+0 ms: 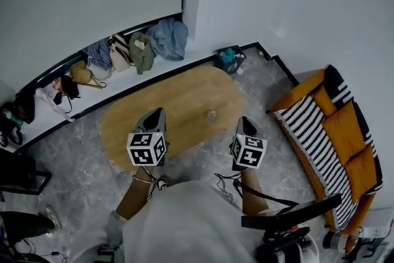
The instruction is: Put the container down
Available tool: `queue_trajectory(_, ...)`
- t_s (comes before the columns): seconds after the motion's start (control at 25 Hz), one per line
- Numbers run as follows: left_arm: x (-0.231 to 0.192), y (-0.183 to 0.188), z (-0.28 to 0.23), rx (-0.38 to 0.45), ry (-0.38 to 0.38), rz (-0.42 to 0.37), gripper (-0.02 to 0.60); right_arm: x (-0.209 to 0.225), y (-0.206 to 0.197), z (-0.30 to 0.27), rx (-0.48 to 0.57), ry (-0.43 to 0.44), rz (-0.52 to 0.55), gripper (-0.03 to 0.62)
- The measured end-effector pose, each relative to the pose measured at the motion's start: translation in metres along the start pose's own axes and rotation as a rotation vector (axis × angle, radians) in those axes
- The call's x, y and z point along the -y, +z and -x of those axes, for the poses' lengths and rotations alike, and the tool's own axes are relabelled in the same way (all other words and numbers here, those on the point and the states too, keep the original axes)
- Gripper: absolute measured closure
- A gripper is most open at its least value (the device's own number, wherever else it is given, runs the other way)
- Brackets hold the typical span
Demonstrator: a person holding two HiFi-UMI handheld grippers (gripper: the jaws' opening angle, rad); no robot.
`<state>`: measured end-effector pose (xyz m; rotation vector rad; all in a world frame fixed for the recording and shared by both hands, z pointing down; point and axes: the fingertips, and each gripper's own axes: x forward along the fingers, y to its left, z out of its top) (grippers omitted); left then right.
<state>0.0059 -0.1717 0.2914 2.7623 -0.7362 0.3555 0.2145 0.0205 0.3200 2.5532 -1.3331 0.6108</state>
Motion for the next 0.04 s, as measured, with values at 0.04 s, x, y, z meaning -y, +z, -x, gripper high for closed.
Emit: queue_trajectory(0.04,-0.0011,-0.0003,0.0007,0.000,0.000,0.000,0.574,-0.0010,-0.0008,0.0004,-0.001,-0.001,0.001,0.571)
